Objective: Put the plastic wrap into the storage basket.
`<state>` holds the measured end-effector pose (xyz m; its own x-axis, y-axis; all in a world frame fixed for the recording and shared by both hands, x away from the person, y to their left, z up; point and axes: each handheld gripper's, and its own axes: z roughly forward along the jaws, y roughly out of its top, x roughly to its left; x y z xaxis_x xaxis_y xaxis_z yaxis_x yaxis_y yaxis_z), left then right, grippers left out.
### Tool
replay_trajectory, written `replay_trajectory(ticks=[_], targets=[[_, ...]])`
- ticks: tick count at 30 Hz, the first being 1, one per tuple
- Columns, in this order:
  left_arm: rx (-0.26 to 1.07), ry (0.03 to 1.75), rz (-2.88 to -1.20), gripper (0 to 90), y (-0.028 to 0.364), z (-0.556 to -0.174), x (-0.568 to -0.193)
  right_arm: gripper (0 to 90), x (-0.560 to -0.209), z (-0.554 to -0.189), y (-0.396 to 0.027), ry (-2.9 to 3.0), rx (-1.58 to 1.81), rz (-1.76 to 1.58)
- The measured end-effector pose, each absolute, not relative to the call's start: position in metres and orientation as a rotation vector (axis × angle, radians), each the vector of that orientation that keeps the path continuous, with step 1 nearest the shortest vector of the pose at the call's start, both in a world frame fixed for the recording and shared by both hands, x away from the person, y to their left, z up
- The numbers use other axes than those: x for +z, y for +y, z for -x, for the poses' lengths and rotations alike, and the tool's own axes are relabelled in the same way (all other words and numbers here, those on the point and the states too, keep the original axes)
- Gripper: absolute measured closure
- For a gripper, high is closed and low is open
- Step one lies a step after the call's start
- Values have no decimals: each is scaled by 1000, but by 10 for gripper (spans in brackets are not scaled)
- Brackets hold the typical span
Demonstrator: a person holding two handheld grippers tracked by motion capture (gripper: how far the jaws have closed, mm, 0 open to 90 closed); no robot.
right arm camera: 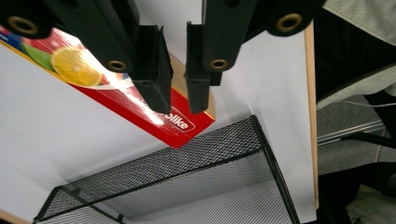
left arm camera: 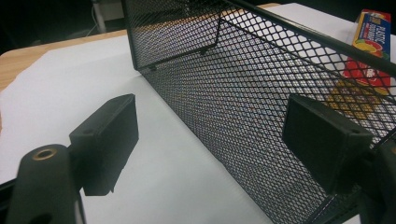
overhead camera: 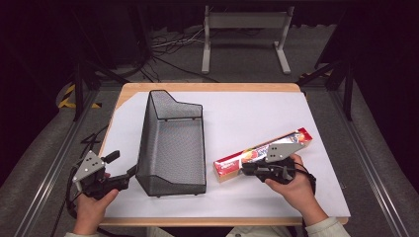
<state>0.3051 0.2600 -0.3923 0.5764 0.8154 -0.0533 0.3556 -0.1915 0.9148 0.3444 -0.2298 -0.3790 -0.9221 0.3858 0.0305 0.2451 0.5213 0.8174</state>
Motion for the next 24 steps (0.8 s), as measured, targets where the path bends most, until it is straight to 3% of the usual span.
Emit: replay_trajectory(ticks=[2, 24], targets=[[565, 962, -1781, 194, 260, -305, -392, 900, -384, -348, -223, 2647, 1333, -530], [563, 1010, -1763, 204, 266, -307, -397, 900, -425, -360, -193, 2813, 1054, -511]])
